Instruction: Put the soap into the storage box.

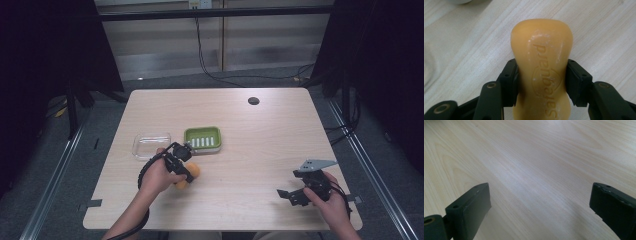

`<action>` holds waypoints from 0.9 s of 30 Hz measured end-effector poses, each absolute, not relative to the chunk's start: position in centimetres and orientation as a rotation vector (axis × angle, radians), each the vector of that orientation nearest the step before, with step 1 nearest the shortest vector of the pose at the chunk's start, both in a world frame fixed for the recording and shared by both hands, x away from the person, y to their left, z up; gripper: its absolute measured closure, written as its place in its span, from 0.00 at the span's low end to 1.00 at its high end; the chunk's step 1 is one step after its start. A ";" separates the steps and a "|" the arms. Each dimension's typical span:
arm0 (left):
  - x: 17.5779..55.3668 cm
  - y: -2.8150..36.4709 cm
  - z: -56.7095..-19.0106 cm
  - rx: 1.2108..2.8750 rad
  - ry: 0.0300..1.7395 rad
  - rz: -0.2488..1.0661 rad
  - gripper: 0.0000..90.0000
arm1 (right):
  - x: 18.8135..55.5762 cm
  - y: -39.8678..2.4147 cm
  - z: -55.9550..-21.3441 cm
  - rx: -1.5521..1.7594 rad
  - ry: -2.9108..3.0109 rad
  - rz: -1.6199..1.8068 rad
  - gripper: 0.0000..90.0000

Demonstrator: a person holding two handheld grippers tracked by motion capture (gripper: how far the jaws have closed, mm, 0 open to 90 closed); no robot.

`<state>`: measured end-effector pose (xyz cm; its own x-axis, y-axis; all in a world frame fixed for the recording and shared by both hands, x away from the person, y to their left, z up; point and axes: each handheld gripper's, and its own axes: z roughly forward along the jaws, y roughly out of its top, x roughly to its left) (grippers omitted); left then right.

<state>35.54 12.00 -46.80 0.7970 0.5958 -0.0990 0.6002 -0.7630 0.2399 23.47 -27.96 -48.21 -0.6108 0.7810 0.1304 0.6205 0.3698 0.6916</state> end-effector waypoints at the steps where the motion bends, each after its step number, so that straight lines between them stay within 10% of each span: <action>1: 35.5 12.0 -46.8 2.746 0.903 -0.014 0.55 | 23.5 -27.9 -48.2 1.257 2.413 1.069 0.04; 27: 36.2 13.7 -44.9 2.614 0.924 -0.068 0.56 | 23.6 -27.9 -48.3 1.245 2.413 1.065 0.04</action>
<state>36.15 13.75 -44.87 0.7844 0.5980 -0.1646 0.6157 -0.7186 0.3233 23.63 -27.94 -48.28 -0.6152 0.7786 0.1233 0.6159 0.3771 0.6917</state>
